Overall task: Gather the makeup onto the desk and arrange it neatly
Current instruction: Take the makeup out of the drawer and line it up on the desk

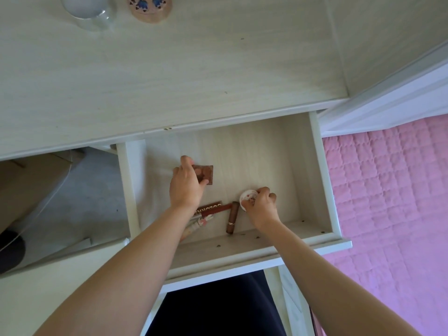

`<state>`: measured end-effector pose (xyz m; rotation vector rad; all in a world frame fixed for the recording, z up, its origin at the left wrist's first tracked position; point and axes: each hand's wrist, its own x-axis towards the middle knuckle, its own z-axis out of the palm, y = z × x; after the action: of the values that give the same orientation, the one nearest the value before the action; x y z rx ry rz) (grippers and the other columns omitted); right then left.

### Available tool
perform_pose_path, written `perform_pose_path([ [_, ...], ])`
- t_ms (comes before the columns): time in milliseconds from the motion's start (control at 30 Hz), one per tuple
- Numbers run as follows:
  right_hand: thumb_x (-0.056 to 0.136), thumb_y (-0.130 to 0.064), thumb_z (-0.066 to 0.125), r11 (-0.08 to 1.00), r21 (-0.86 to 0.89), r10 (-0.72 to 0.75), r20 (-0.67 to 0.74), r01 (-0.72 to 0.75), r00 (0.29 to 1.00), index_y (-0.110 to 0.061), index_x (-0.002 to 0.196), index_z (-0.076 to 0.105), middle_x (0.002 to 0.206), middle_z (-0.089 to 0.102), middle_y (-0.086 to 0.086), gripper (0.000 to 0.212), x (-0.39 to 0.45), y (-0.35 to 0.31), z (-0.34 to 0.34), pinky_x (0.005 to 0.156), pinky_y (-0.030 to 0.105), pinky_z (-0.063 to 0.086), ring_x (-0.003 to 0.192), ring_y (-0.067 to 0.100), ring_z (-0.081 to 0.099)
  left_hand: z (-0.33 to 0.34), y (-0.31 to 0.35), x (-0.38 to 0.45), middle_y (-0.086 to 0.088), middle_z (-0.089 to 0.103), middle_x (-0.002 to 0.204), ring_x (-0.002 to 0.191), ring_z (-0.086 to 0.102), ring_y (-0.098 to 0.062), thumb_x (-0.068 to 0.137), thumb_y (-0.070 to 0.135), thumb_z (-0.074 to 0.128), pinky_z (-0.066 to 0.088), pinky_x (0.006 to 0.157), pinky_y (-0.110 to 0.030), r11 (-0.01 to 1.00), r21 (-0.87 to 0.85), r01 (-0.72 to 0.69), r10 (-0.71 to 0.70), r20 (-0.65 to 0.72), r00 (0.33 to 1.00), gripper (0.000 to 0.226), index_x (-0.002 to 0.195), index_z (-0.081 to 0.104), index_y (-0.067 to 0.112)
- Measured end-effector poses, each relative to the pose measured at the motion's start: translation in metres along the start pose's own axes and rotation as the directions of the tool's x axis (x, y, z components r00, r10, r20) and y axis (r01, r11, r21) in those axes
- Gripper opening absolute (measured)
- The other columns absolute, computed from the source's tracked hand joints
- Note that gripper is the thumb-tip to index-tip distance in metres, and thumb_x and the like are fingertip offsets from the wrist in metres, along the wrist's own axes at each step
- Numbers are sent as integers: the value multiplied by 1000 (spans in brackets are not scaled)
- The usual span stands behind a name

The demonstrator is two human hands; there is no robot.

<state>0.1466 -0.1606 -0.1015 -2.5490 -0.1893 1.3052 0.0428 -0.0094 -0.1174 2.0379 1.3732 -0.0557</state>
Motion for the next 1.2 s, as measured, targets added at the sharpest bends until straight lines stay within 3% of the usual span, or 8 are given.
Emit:
perform_pose_path([
  [133,90,-23,61,1000,20,-10,6,9,1000,-11,132,30,130,31,17,54,-2,1,2,94,43,44,114,39,45,4,-2,-11,-9,61,96,85,58,-25,76,12,76,43,69,-31,988,-147,51,-48,26,999,48,108,41,11],
  [333,88,-28,63,996,-92,8,30,-6,1000,-9,131,37,127,25,15,54,-3,-1,2,97,43,42,113,36,37,2,-7,-23,-4,66,100,89,60,-16,77,3,74,44,76,-22,954,-288,78,-59,75,995,38,107,55,16],
  [467,87,-25,66,996,-85,-35,2,35,999,-8,126,35,127,30,16,53,-10,2,1,99,43,42,114,34,39,-4,-11,-30,-2,66,99,92,64,-19,76,2,73,53,83,-33,907,-381,181,-145,124,982,38,107,58,19],
  [600,87,-21,67,990,122,-75,-12,76,997,-12,111,36,117,50,12,40,-20,4,-9,76,26,43,98,21,51,-19,-11,-33,-9,69,95,88,68,-24,73,-1,76,57,81,-45,791,-534,299,-246,171,954,37,101,59,19],
  [700,85,-20,70,974,199,-102,-29,106,994,-17,107,35,109,54,7,41,-28,-3,-21,58,14,38,84,14,53,-36,-7,-37,-9,68,97,90,68,-25,75,-3,74,59,78,-42,718,-618,320,-257,193,947,37,100,60,20],
  [900,83,-24,71,941,207,-250,-110,268,962,-16,119,41,109,54,3,47,-52,-30,-41,75,25,43,93,18,56,-73,6,-48,-1,69,101,92,68,-16,76,4,75,59,79,-34,700,-657,279,-214,179,960,37,104,60,23],
  [1033,84,-29,70,915,210,-313,-163,343,936,-17,122,46,112,50,-1,47,-67,-55,-53,68,10,39,90,5,52,-99,14,-51,0,69,100,93,68,-16,77,4,75,57,83,-42,681,-693,237,-216,119,969,37,104,60,23],
  [1200,83,-33,68,874,254,-374,-192,414,907,-20,114,52,109,58,0,37,-79,-95,-65,75,25,46,93,13,58,-125,24,-49,3,69,97,91,67,-17,75,8,75,57,82,-47,653,-730,199,-231,58,971,35,96,62,32],
])
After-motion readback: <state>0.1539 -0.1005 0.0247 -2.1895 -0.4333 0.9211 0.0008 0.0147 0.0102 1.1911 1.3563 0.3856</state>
